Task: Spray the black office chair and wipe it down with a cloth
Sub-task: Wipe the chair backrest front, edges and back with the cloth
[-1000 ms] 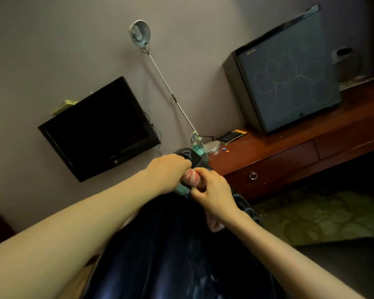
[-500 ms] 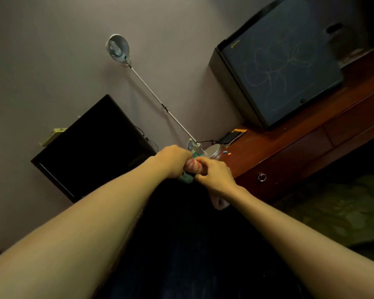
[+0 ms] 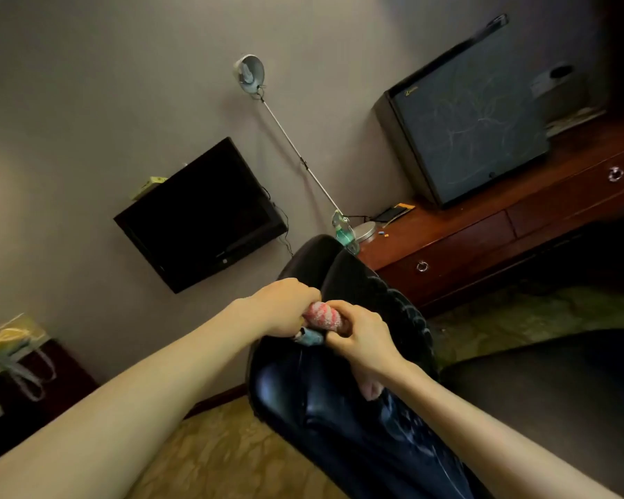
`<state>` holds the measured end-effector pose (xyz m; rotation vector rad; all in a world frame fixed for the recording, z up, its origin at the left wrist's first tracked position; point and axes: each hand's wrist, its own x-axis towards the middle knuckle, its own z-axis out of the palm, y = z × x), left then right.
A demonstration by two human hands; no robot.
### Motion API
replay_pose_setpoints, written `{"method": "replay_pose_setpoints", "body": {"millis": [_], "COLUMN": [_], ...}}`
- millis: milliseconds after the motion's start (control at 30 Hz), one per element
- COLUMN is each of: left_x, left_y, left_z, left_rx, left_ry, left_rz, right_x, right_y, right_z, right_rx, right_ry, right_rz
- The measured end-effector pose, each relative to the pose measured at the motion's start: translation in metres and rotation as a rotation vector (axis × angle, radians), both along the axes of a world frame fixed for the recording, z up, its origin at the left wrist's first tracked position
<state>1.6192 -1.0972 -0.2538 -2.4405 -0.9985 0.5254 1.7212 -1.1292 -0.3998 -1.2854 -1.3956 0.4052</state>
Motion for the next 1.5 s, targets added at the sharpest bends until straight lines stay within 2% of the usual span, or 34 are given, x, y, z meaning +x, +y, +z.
{"method": "replay_pose_setpoints", "body": {"millis": [267, 600, 733, 967, 1400, 1500], "left_x": [-0.031, -0.023, -0.012, 0.037, 0.162, 0.181], "left_y": [-0.087, -0.088, -0.057, 0.026, 0.237, 0.263], "left_z": [-0.004, -0.026, -0.034, -0.027, -0.075, -0.085], "left_rx": [0.007, 0.153, 0.204, 0.152, 0.126, 0.152], "left_ry": [0.005, 0.003, 0.008, 0.032, 0.022, 0.046], "left_rz": [-0.008, 0.023, 0.028, 0.022, -0.011, 0.007], "right_x": [-0.026, -0.027, -0.02, 0.02, 0.118, 0.139], "right_y": [-0.086, -0.075, -0.046, 0.037, 0.248, 0.274], "right_z": [-0.009, -0.013, -0.02, -0.019, -0.069, -0.072], "right_rx": [0.055, 0.097, 0.083, 0.032, -0.028, -0.047], "right_ry": [0.014, 0.003, -0.014, -0.023, 0.12, 0.138], "right_rz": [0.085, 0.037, -0.006, -0.07, -0.253, -0.209]}}
